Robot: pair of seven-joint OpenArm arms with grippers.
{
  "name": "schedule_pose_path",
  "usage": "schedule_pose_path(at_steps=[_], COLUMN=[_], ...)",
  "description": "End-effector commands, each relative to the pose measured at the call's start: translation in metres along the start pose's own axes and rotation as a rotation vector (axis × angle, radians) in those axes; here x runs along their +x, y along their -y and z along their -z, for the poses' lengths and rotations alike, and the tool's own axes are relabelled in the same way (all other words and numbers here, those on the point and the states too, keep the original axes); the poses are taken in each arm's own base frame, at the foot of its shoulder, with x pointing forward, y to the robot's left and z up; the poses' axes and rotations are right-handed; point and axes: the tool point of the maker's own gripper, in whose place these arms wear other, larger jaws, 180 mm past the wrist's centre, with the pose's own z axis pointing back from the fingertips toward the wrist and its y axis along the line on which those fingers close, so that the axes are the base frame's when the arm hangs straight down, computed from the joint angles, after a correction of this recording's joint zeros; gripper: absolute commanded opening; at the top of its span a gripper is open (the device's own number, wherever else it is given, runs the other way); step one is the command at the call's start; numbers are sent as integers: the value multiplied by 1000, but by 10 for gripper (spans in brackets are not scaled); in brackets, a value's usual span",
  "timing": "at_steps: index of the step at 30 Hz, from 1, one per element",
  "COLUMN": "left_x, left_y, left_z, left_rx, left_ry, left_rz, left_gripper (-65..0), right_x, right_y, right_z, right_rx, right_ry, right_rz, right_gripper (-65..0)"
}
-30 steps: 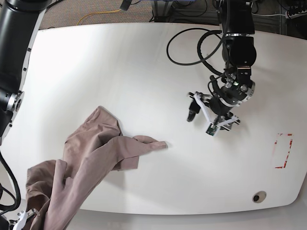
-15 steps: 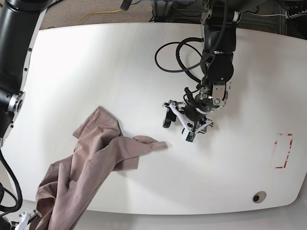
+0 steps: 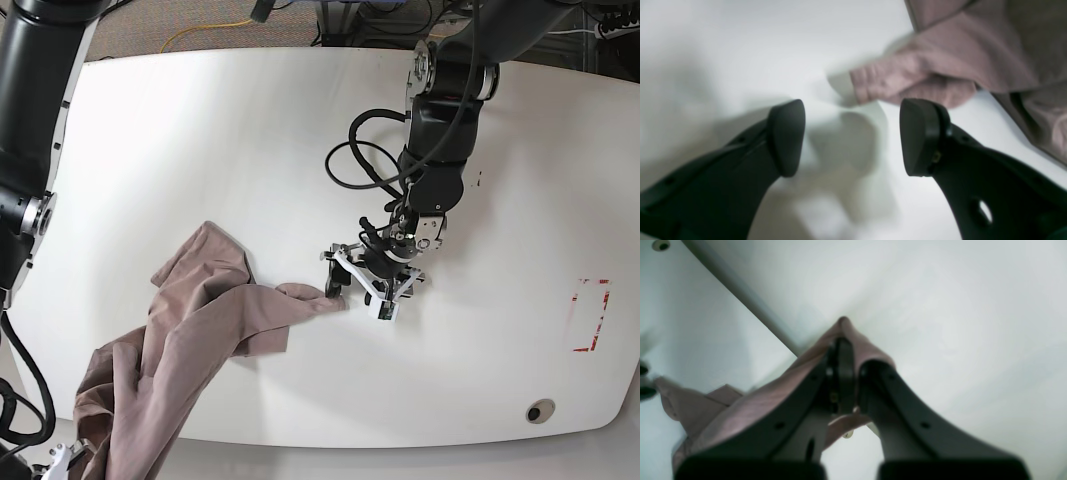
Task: Fold the T-shirt properly
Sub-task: 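Lower the left gripper onto the shirt's sleeve end and grasp it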
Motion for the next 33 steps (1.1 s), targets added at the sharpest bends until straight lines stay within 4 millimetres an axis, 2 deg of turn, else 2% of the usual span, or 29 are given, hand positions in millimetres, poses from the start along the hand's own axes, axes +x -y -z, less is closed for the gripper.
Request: schedule_pose_path(at_steps=[1, 4, 6, 11, 17, 21, 27, 33], left_x=[8, -2, -1, 6, 8, 12, 15, 17], left_y=[3, 3, 3, 5, 42, 53, 28, 28], left_z=[3, 5, 7, 9, 14, 15, 17, 17], left_rx=[-6, -8, -9, -19, -112, -140, 4, 7], left_ry=[45, 19, 19, 48, 67, 74, 111, 115], left_rz=[-22, -57, -84, -166, -174, -208, -217, -218], left_gripper=[-229, -232, -233, -233, -236, -236, -231, -242], right_x=[18, 19, 12, 19, 15, 13, 13, 9], right_y=[7, 5, -3, -13, -21, -20, -19, -22], right_z=[-7, -8, -4, -9, -8, -8, -8, -7], right_rx=[-22, -27, -10, -16, -5, -6, -8, -1], right_ry=[46, 47, 35, 57, 51, 45, 44, 37], right_rz=[-28, -40, -40, -84, -91, -87, -89, -86], right_gripper=[-650, -650, -650, -650, -650, -650, -650, -650])
